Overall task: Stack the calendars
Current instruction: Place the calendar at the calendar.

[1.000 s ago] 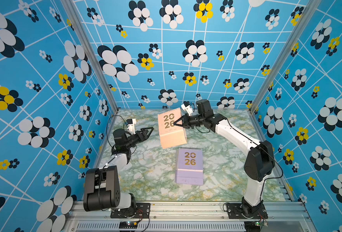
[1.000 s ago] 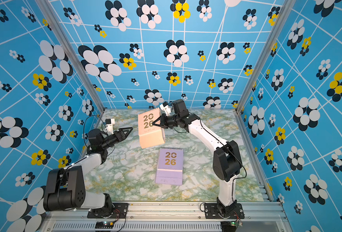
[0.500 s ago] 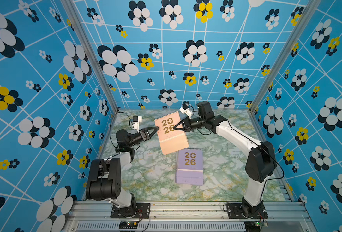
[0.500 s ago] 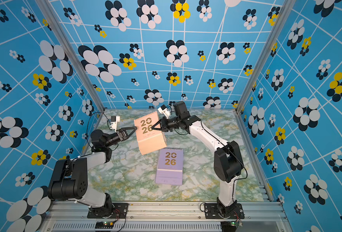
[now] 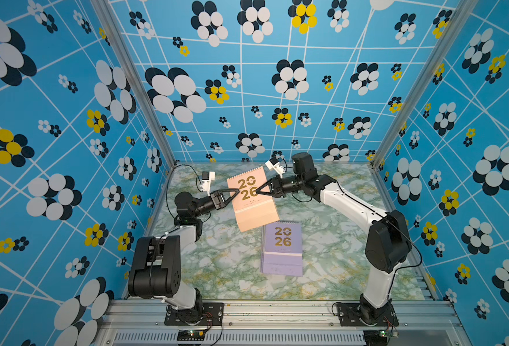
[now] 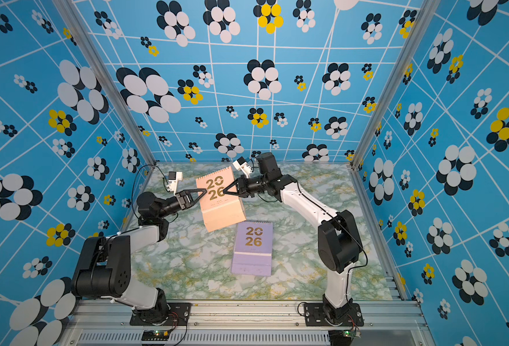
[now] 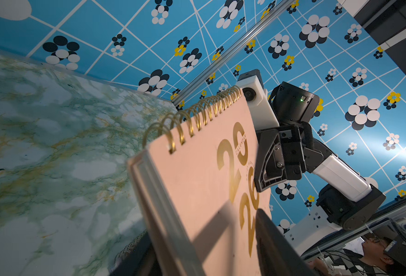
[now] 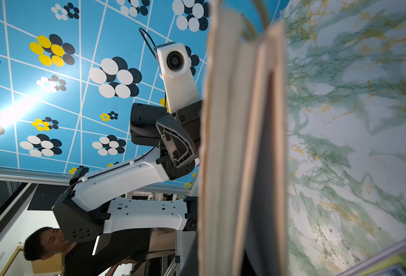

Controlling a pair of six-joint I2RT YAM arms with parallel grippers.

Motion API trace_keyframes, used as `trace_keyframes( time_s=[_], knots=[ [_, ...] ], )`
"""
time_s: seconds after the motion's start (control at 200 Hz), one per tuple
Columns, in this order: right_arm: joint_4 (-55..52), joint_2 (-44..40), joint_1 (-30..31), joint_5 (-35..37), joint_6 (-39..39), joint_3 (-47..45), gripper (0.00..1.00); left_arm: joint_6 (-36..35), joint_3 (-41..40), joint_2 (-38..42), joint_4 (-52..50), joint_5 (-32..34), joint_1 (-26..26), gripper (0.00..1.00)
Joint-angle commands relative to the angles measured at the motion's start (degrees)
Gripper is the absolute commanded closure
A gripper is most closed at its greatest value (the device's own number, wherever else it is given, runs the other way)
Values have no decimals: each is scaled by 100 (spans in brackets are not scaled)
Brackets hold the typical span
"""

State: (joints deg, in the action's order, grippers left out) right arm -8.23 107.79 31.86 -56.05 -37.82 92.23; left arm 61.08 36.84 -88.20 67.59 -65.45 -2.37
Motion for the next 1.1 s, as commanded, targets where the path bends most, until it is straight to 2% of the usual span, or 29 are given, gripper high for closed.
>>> trace_keyframes(
  time_s=[0.0, 0.265, 0.295, 0.665, 0.72, 0.78, 0.945, 1.094],
  knots=[
    [400, -165, 28, -130, -56, -11, 100, 9, 166, -4, 193, -196, 59, 47],
    [454, -25, 26, -83, -22, -5, 100, 10, 208, 39, 121, -273, 92, 56],
    [401, -22, 30, -59, 14, -5, 100, 5, 212, 48, 104, -273, 96, 61],
    [155, -36, 38, 168, 233, -8, 100, -17, 297, 56, -45, -293, 118, 77],
    [80, -43, 40, 212, 280, -7, 100, -13, 310, 73, -68, -298, 123, 84],
    [-41, -56, 51, 280, 376, -3, 100, -30, 315, 85, -117, -294, 123, 100],
    [-566, -204, 66, 655, 783, 39, 100, -173, 341, 206, -404, -284, 132, 100],
    [-1181, -505, 61, 1295, 1200, 41, 81, -183, 426, 323, -643, -328, 132, 100]
  ],
)
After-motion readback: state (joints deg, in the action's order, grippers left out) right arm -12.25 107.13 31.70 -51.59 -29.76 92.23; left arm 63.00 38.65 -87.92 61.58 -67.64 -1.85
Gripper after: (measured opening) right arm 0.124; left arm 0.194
